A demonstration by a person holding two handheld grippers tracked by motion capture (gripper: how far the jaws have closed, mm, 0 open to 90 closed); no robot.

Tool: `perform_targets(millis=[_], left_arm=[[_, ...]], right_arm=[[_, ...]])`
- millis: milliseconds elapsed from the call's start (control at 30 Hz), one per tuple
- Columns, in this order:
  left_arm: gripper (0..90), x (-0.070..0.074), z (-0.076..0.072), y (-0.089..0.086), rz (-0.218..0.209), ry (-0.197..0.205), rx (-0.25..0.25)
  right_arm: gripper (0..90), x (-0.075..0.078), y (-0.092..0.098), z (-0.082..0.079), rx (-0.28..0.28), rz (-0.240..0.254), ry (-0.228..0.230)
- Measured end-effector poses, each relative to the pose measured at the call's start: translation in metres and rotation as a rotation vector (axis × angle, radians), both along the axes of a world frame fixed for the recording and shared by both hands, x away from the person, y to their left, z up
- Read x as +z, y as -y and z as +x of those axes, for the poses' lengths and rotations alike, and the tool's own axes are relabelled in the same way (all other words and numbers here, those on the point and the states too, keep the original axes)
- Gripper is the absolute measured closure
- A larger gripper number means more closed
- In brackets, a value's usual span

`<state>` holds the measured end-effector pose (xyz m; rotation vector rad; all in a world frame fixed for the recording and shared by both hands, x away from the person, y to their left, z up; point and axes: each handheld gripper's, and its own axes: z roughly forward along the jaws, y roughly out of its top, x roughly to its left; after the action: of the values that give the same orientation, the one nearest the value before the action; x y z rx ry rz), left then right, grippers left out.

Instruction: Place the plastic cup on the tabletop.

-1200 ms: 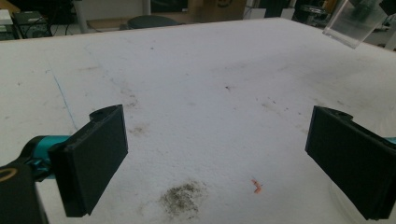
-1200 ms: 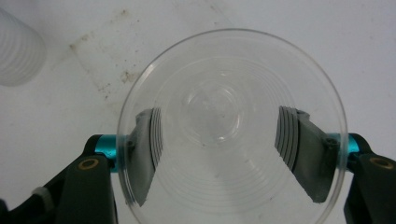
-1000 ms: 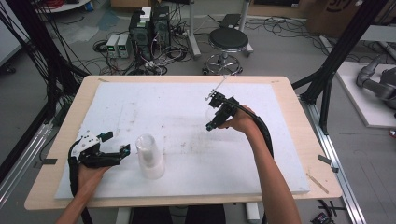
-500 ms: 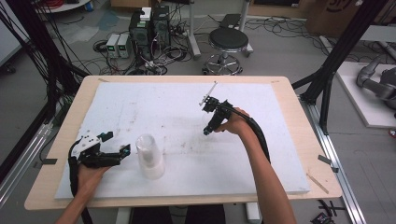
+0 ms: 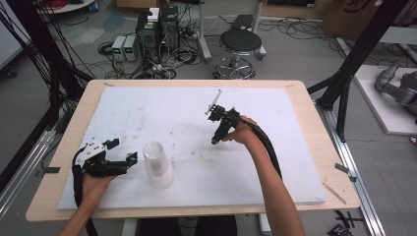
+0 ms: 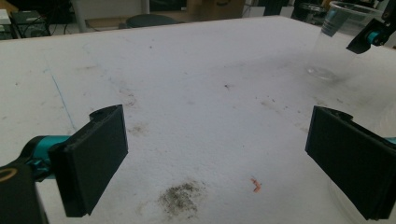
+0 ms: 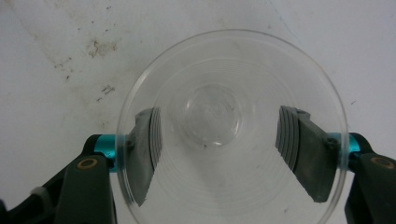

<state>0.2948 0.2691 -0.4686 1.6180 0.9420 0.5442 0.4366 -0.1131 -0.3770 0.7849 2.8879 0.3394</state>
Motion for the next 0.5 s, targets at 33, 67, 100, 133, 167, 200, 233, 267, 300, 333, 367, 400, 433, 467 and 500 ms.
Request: perform_targets(millis=[33, 67, 100, 133, 167, 200, 233, 267, 300, 333, 367, 400, 433, 467, 500], left_arm=[[5.8, -0.0001, 0.0000, 0.0000, 0.000, 0.000, 0.000], [5.8, 0.0000, 0.0000, 0.0000, 0.000, 0.000, 0.000], [5.8, 0.0000, 0.0000, 0.0000, 0.000, 0.000, 0.000], [5.8, -0.0001, 0.0000, 0.0000, 0.000, 0.000, 0.000], [5.8, 0.0000, 0.0000, 0.0000, 0.000, 0.000, 0.000], [5.8, -0.0001, 0.0001, 0.0001, -0.001, -0.001, 0.000], [5.8, -0.0001, 0.0001, 0.0001, 0.000, -0.001, 0.000], [5.8, 0.0000, 0.0001, 0.0001, 0.000, -0.001, 0.000], [5.8, 0.0000, 0.0001, 0.0001, 0.000, -0.001, 0.000], [5.8, 0.0000, 0.0001, 0.0001, 0.001, -0.001, -0.001], [5.7, -0.0001, 0.0001, 0.0002, 0.000, 0.000, -0.001], [5.8, 0.0000, 0.0001, 0.0001, 0.001, 0.000, -0.001], [5.8, 0.0000, 0.0000, 0.0001, 0.001, 0.000, -0.001], [5.8, -0.0001, 0.0001, 0.0001, 0.000, 0.000, -0.001], [5.8, 0.0000, 0.0000, 0.0001, 0.000, 0.000, -0.001]], right_arm=[[31.3, -0.0004, -0.0007, 0.0002, -0.002, 0.001, 0.006], [31.3, -0.0004, -0.0007, 0.0002, -0.002, 0.001, 0.006], [31.3, -0.0006, -0.0012, 0.0008, -0.002, 0.004, 0.007], [31.3, -0.0008, -0.0012, 0.0011, -0.003, 0.004, 0.006], [31.3, -0.0008, -0.0012, 0.0011, -0.003, 0.004, 0.006], [31.3, -0.0007, -0.0015, 0.0010, -0.008, 0.005, 0.003], [30.9, -0.0009, -0.0012, 0.0013, -0.007, 0.005, 0.004], [30.6, -0.0009, -0.0013, 0.0014, -0.008, 0.005, 0.003], [30.6, -0.0009, -0.0013, 0.0014, -0.008, 0.005, 0.003], [30.3, -0.0011, -0.0012, 0.0016, -0.007, 0.004, 0.004], [29.8, -0.0011, -0.0014, 0.0016, -0.009, 0.004, 0.004], [28.2, -0.0015, -0.0017, 0.0018, -0.006, 0.002, 0.005], [27.1, -0.0020, -0.0016, 0.0023, 0.004, 0.001, 0.009], [27.1, -0.0020, -0.0016, 0.0023, 0.004, 0.001, 0.009], [26.3, -0.0021, -0.0022, 0.0020, 0.001, -0.001, 0.008]])
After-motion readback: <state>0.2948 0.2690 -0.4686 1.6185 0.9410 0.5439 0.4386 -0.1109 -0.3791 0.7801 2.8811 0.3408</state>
